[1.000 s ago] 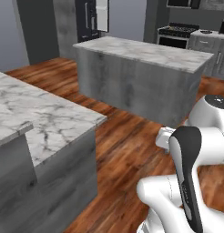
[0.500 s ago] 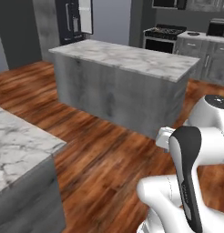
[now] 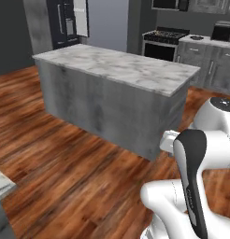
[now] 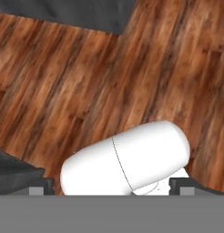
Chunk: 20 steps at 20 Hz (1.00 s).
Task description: Place the cold items (tomato and lemon wedge) from the fridge in one tupperware on the dining counter. Place the warm items (hot dog and kebab skewer) in the stove area in another tupperware.
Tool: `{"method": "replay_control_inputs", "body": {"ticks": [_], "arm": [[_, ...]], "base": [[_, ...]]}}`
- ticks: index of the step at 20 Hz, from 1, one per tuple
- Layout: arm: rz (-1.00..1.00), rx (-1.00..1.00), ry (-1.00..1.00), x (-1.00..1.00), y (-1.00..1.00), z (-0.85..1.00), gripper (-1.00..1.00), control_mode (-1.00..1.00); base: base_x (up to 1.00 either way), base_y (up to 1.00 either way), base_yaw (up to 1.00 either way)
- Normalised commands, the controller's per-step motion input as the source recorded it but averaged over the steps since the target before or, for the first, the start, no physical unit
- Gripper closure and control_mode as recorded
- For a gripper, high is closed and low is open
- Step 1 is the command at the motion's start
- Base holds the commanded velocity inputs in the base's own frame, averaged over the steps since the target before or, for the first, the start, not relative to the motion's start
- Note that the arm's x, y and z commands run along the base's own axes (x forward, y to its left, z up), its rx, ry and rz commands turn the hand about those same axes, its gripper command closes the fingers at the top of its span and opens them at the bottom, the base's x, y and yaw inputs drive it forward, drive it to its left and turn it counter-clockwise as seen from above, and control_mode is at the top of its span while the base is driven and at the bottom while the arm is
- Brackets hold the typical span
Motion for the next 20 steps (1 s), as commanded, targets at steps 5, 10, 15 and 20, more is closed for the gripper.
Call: {"method": "replay_control_inputs", "body": {"ticks": [5, 10, 15, 20], "arm": [[0.0, 0.0, 0.0, 0.0, 0.0, 0.0, -1.0, 1.0], [0.0, 0.0, 0.0, 0.0, 0.0, 0.0, -1.0, 1.0], [0.0, 0.0, 0.0, 0.0, 0.0, 0.0, -1.0, 1.0], [0.0, 0.0, 0.0, 0.0, 0.0, 0.0, -1.0, 1.0]], "base": [[0.7, -1.0, 0.11], [0.3, -1.0, 0.19], [0.15, -1.0, 0.22], [0.08, -1.0, 0.27]]}}
